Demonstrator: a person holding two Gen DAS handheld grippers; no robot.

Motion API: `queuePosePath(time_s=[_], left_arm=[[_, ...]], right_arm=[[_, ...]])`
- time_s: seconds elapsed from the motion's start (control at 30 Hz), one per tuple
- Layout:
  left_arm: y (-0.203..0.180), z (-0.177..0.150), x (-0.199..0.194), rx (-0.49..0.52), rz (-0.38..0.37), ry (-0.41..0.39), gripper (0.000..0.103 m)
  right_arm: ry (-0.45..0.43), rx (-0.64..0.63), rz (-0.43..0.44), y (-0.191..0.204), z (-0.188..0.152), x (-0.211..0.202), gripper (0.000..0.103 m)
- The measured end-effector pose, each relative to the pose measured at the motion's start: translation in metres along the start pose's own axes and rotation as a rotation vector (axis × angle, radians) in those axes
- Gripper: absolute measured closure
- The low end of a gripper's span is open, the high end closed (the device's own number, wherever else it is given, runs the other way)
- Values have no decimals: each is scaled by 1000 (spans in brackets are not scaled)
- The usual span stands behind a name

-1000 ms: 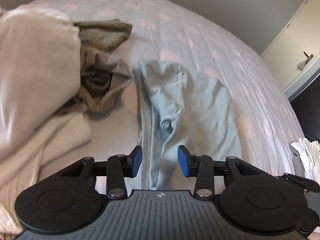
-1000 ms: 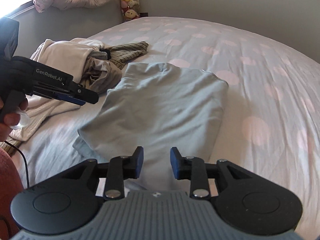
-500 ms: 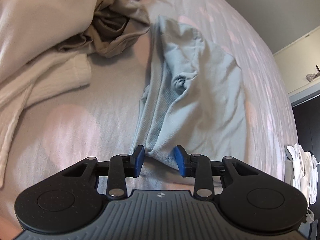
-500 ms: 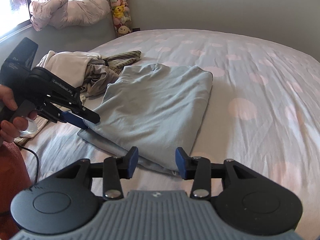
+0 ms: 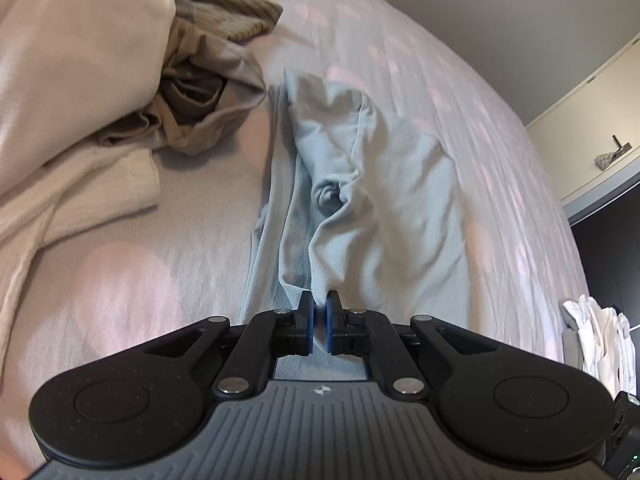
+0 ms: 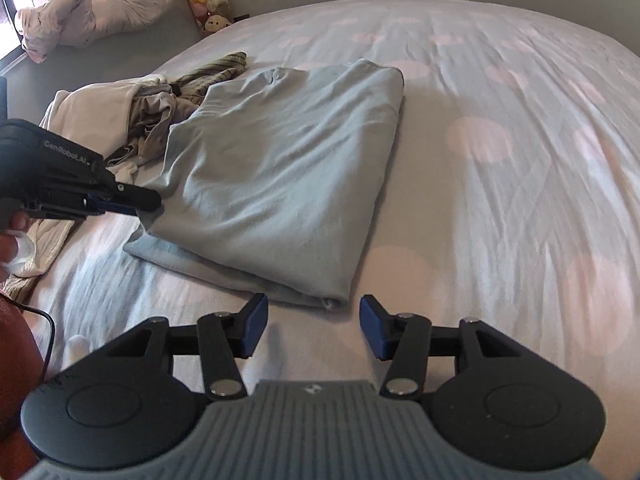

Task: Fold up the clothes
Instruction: 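Grasp the edge of the folded sheet with the left gripper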

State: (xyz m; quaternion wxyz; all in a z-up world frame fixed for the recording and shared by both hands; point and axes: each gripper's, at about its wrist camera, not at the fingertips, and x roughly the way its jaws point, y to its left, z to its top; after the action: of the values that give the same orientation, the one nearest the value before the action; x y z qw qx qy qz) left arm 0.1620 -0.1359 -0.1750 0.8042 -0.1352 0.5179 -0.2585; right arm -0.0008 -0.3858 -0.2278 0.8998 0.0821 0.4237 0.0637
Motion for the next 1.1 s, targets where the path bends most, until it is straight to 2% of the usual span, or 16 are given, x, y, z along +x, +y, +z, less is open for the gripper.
queuePosePath(time_s=[0.13,0.23,0.4,0.6,0.7,0.9,1.1], left_arm=[[-5,1,-17,16,-8,-85,100],[-8,-2,-26,3,-7,-111,100],[1,-1,-22,-58,73,-73,100],[9,-9,-12,-46,152,29,100],[15,-9,-11,-72,141,39,100],[14,-11,-11,-70,143,44,100],[13,-10,-9,-68,145,52,100]], right_arm=[[-6,-9,12,1,-2,-1,45],[-12,8,24,-3,-2,-3,45],[-13,35,29,-7,-2,-4,45],[-24,41,26,-7,-1,-5,44],[-50,52,16,-8,-1,-8,46],[-37,52,-18,-8,-1,-7,62],[-23,17,-23,-2,-1,-1,67]])
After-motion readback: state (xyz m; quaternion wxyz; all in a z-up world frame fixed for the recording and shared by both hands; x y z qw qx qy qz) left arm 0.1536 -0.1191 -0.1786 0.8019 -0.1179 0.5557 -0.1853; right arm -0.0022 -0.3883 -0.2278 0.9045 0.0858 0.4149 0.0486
